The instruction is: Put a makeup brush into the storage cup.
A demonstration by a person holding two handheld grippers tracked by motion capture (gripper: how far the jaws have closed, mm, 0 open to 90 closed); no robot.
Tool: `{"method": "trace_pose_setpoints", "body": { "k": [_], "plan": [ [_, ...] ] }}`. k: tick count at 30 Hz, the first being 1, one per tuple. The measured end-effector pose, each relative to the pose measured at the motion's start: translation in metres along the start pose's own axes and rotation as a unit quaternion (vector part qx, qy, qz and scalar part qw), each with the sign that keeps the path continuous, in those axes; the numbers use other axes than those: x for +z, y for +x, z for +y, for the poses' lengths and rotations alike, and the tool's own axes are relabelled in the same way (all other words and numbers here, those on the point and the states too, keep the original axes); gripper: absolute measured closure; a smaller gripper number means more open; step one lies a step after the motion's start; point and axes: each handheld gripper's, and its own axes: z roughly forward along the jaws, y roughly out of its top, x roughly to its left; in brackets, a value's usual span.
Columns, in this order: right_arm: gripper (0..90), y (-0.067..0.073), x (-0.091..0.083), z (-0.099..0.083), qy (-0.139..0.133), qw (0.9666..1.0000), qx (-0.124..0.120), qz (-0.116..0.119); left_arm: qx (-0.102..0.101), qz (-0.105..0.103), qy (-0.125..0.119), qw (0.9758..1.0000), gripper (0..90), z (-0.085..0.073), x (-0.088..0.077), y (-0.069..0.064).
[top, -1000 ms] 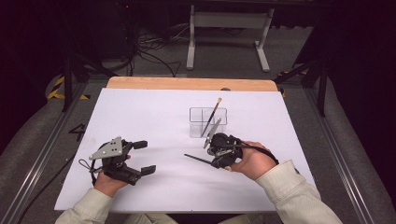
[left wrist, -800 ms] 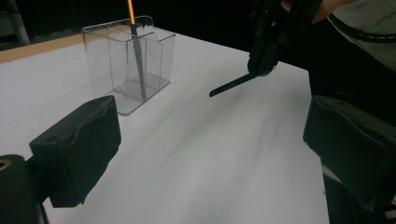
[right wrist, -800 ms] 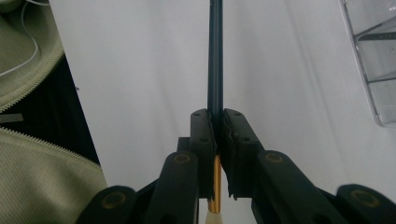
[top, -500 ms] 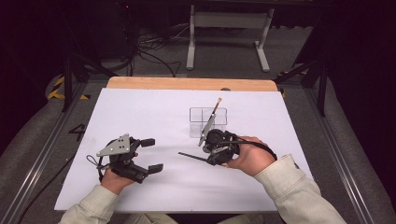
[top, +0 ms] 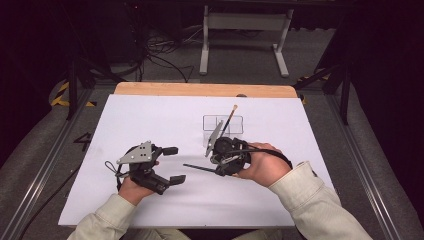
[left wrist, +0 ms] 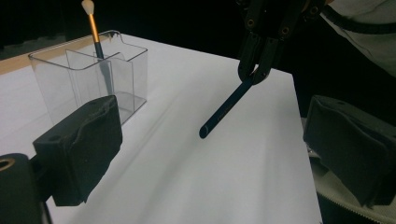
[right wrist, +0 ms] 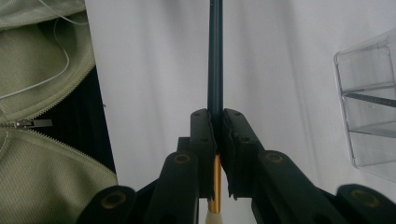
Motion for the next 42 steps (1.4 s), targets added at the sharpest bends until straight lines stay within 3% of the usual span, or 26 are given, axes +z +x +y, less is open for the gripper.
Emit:
{"method": "trace_pose_setpoints", "body": {
  "k": [11, 16, 24, 34, 42],
  "plan": [
    [83.3, 0.001, -0.001, 0.002, 0.002, 0.9999, -0.008, 0.006, 0.008, -0.03, 0.007, 0.9995, 11.0, 0.006, 0.016, 0.001],
    [83.3, 0.004, 0.001, 0.005, 0.005, 0.9996, -0.025, 0.009, 0.002, -0.051, 0.013, 0.9986, 17.5, 0.003, 0.019, 0.0],
    [83.3, 0.005, 0.001, 0.006, 0.005, 0.9996, -0.026, 0.01, 0.005, -0.068, 0.017, 0.9975, 29.4, 0.0, 0.02, -0.001],
    [83.3, 0.008, 0.001, 0.009, 0.002, 0.9992, -0.039, 0.008, 0.004, -0.069, 0.026, 0.9973, 41.5, -0.001, 0.022, -0.002],
    [83.3, 0.009, 0.001, 0.011, 0.005, 0.9988, -0.049, 0.005, 0.007, -0.08, 0.036, 0.9961, 59.4, -0.001, 0.023, -0.003]
  ]
}}
